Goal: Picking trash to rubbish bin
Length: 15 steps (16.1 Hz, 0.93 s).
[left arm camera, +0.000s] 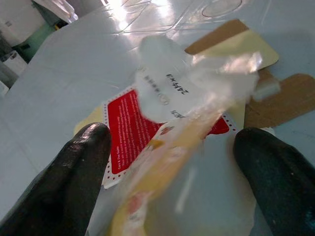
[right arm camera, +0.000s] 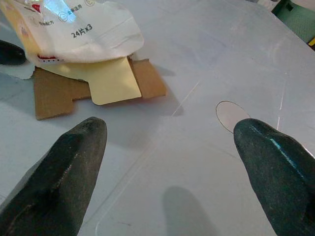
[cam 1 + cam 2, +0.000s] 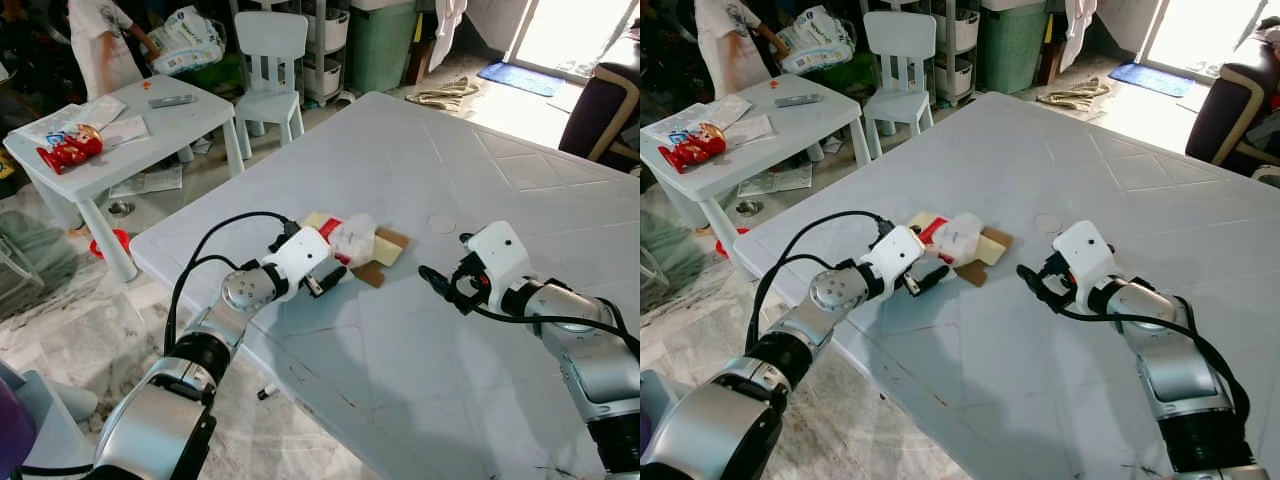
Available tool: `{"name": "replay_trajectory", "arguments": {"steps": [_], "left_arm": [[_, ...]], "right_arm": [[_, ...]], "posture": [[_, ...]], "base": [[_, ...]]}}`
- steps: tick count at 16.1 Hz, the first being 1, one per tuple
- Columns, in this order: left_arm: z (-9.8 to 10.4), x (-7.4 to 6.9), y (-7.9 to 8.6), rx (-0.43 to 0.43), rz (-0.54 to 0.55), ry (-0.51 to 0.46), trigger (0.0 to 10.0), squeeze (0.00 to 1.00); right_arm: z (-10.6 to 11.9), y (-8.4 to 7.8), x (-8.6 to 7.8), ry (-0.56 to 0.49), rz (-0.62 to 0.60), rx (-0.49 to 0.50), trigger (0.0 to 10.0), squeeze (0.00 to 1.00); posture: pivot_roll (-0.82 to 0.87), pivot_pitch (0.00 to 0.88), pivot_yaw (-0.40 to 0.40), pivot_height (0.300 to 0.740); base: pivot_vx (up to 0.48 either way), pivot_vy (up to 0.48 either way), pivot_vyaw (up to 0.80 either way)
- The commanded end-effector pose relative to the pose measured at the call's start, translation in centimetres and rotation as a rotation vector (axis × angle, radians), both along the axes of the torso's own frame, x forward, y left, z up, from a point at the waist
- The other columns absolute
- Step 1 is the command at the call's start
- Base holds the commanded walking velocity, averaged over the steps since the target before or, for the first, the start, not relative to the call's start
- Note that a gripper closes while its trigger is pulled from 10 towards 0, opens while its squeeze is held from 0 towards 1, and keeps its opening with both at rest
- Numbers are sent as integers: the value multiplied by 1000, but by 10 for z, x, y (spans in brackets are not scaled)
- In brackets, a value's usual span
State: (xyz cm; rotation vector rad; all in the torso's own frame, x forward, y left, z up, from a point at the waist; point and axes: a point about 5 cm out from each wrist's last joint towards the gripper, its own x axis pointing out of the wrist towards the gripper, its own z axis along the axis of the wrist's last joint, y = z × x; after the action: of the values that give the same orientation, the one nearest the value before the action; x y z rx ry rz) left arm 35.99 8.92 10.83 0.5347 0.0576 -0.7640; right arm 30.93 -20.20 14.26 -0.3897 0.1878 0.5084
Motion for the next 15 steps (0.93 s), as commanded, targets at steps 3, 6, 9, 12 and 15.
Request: {"name": "replay_trajectory", "arguments": {"steps": [3,6,9,12,15], "left_arm": [[-12,-6,-3,-23,-20,78,0,0],[-16,-8,-3,-42,-15,90,0,0],[-16,-8,-1,-59,-8,100,0,0],[-16,-7,0,-70,-2,102,0,0],[-14,-6,1,-88,25,74,0,0]], "right_arm": [[3,-2,-1,-8,2,-18,10000,208],[3,-3,0,-7,0,-19,10000,208],[3,-1,1,-7,7,-18,10000,212],[3,-1,2,-8,9,-19,10000,208],[3,-1,1,-7,8,-20,10000,212]], "posture": [[-69,66,-39,740],[-64,64,-44,740],[-60,61,-45,740],[-61,58,-46,740],[-64,57,-46,740]], "base": [[0,0,0],[0,0,0],[0,0,0],[0,0,0],[0,0,0]]}}
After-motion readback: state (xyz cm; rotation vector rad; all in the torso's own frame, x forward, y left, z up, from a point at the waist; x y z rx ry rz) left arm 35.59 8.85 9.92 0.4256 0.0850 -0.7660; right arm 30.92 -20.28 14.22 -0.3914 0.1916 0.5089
